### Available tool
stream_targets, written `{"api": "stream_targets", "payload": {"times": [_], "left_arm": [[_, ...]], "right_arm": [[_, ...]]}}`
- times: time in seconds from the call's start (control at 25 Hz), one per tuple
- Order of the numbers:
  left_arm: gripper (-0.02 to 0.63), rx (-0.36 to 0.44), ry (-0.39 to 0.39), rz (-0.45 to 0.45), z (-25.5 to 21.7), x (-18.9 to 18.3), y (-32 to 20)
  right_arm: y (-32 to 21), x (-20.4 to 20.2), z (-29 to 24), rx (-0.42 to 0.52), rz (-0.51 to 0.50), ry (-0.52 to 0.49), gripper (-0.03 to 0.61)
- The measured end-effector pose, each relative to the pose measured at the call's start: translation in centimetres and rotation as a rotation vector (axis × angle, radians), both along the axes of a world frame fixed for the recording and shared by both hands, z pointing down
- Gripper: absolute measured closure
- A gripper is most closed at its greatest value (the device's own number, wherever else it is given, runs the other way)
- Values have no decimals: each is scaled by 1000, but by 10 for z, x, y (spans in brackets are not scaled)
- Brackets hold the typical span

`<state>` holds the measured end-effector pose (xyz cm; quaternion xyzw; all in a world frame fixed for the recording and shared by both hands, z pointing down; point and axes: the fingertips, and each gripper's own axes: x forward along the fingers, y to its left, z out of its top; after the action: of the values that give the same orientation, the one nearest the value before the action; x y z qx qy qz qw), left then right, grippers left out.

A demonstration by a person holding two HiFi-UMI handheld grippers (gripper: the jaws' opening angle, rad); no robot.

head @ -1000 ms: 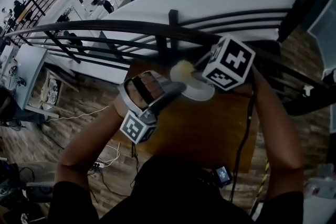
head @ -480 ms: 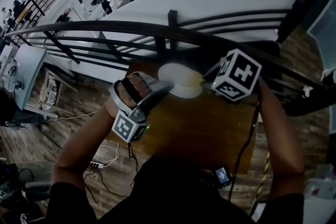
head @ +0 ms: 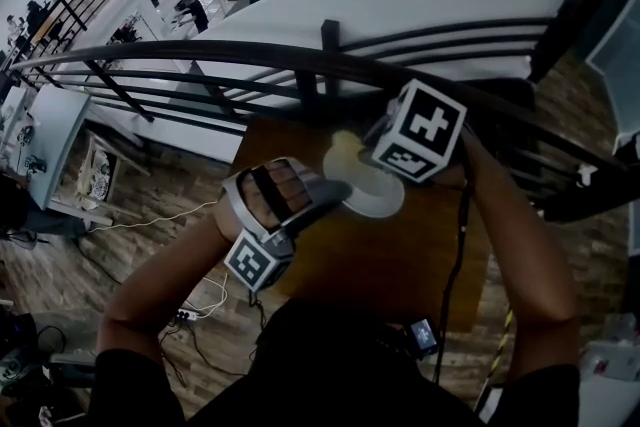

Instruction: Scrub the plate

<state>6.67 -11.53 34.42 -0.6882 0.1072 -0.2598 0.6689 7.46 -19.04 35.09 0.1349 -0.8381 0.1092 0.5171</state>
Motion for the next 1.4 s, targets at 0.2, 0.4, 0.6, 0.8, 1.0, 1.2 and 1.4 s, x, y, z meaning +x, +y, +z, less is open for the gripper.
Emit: {"api": "stream_targets", "payload": {"times": [0.2,0.4,0.6,0.8,1.0,1.2,1.4], "left_arm": [[591,-52,10,-73,10,-13,-22],[591,-107,55,-160,8,-35,-48],[591,-105,26,-156,21,-45,-40],[590,-107,38,-107,15,-35,-22],[589,-71,7,-25,15,-7,1],[589,-75,3,-30,21,-5,-5],[591,-94,17,-71,25,-9,-19]], "right_arm": [[30,-28,-21,8,-59,-50,526],[46,-12,-4,-32,-36,-51,526],[26,17,28,-58,52,0,526],[-1,35,45,-82,120,18,526],[-14,27,40,-69,111,9,528],[-6,-9,17,-36,49,-54,528],[23,-27,-2,-36,-14,-118,528]]}}
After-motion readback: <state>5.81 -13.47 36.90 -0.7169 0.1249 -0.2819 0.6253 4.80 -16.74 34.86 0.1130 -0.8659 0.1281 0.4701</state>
